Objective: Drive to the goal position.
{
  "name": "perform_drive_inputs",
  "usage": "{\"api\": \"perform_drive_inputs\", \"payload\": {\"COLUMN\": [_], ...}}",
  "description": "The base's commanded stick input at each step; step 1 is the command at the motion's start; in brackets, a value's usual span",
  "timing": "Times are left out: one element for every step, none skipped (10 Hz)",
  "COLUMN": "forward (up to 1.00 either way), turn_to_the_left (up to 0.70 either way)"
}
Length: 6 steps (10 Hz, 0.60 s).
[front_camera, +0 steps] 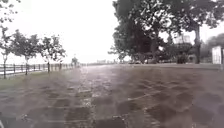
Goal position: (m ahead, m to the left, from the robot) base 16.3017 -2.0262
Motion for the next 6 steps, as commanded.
{"api": "perform_drive_inputs", "payload": {"forward": [0.7,0.7,0.7,0.7,0.7,0.7], "turn_to_the_left": [0.14,0.14,0.14,0.14,0.14,0.14]}}
